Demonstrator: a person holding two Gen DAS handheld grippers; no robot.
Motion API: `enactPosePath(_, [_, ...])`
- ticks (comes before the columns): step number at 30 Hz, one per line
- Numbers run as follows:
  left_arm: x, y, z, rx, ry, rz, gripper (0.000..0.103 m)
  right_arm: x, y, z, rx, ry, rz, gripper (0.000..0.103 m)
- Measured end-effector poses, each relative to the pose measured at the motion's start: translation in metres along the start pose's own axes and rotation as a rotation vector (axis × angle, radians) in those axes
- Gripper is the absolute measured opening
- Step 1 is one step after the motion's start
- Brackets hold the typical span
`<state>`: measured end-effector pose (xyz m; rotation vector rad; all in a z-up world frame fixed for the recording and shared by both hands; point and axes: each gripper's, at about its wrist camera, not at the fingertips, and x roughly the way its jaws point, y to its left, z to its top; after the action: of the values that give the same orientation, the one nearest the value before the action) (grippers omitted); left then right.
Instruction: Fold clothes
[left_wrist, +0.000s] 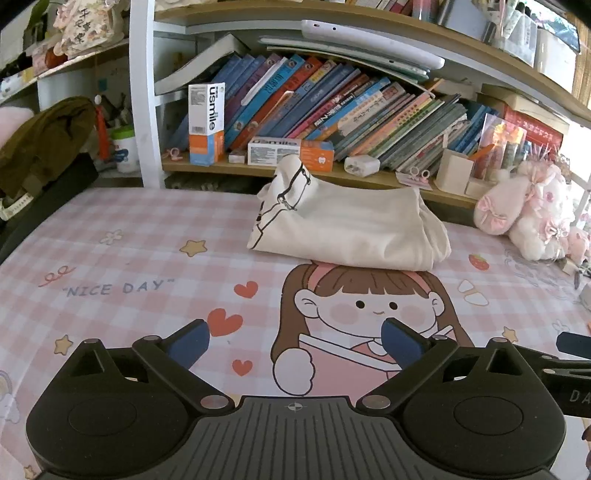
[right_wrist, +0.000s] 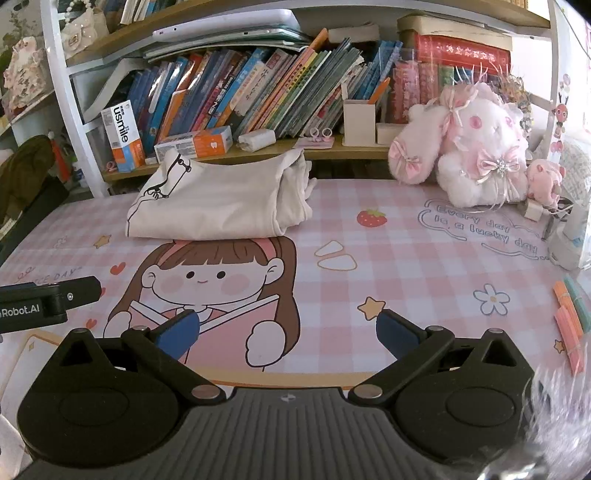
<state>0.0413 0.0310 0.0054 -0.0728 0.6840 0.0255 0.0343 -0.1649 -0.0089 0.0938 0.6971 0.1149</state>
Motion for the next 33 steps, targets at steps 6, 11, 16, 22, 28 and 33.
enactPosePath(6, [0.0001,-0.0016,0.0001,0.009,0.004,-0.004,0.101,-0.0003,0.0016,-0.0005,-0.005,0.000,0.000,0.103])
enactPosePath(11, [-0.0003,-0.0017,0.0003,0.015,0.009,-0.007,0.101,-0.0010,0.0028,-0.0005,-0.007,0.000,0.000,0.103])
enactPosePath(16, [-0.0009,-0.0020,0.0001,0.020,0.011,-0.009,0.101,-0.0020,0.0033,-0.0010,-0.007,-0.001,-0.001,0.103])
enactPosePath(22, [-0.0016,-0.0033,-0.0002,0.026,0.014,-0.009,0.101,-0.0030,0.0038,-0.0017,-0.009,-0.002,-0.001,0.103])
enactPosePath(28, [-0.0025,-0.0031,-0.0004,0.022,0.016,-0.008,0.101,-0.0035,0.0040,-0.0020,-0.011,-0.003,0.000,0.103])
enactPosePath(33, [-0.0021,-0.0024,0.0006,0.022,0.018,-0.009,0.101,-0.0041,0.0048,-0.0027,-0.012,-0.004,0.000,0.103])
